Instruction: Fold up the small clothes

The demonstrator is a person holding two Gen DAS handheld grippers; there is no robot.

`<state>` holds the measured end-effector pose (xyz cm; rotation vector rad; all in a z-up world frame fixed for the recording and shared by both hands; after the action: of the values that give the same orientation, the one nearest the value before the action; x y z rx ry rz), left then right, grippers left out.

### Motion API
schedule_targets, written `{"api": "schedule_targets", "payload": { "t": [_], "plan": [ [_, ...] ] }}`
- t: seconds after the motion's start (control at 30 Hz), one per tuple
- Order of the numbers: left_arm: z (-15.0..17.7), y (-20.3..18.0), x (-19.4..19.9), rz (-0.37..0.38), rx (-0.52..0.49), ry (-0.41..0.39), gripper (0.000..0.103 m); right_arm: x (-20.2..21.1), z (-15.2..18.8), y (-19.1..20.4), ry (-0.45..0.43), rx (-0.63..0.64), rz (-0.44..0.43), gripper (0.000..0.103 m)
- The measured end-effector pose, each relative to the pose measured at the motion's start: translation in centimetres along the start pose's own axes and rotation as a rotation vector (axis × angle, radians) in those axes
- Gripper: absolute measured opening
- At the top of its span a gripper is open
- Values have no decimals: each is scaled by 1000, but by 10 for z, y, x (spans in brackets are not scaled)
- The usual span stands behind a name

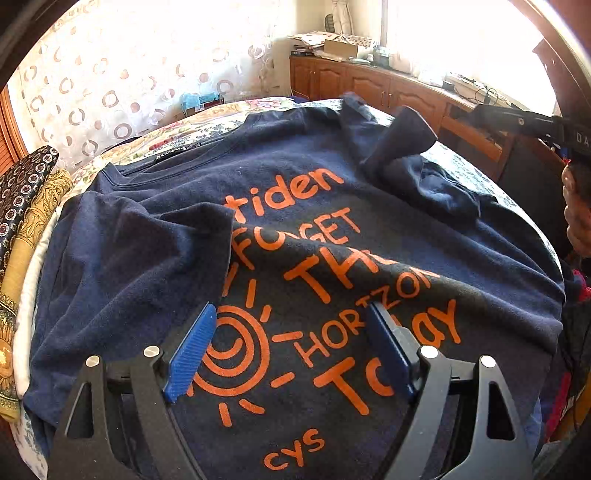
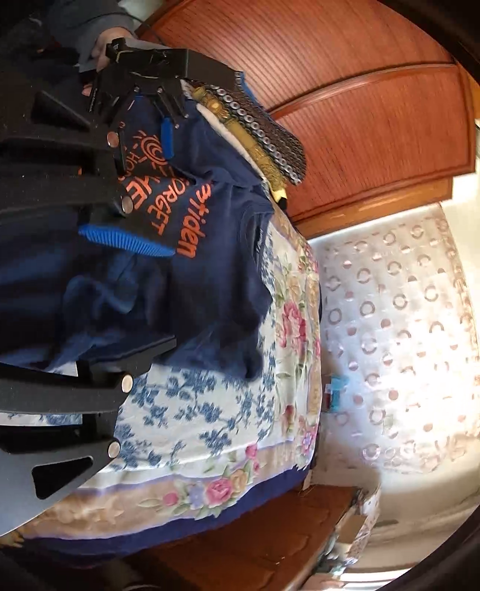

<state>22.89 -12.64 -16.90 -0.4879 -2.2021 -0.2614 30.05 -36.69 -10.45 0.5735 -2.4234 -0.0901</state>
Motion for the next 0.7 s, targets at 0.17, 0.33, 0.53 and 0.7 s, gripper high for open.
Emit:
{"api": "schedule_targets", "payload": {
  "t": [0.17, 0.33, 0.53, 0.7],
  "plan": [
    [0, 3, -1, -8, 13, 6, 88, -4, 6, -31, 44, -76, 93, 50],
    [1, 2, -1, -8, 12, 5, 88, -29, 6, -25, 91, -132, 44, 50],
    [1, 2, -1, -8, 13, 5, 88, -71, -12, -21, 126, -171, 40, 50],
    [2, 2, 0, -9, 13, 5, 88, -96, -39, 12, 119, -124, -90, 12]
  ]
}}
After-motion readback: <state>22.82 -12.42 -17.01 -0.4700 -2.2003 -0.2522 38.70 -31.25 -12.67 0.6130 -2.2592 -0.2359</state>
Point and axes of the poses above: each gripper's, at about its wrist camera, not at the fingertips, and x roughly against the way its jaws point, y to its left, z to its underside, the point moved 9 cm from there along -x, roughly the way its jaws point, and after that the axes turned 1 degree about -x, right-handed, at the moved point
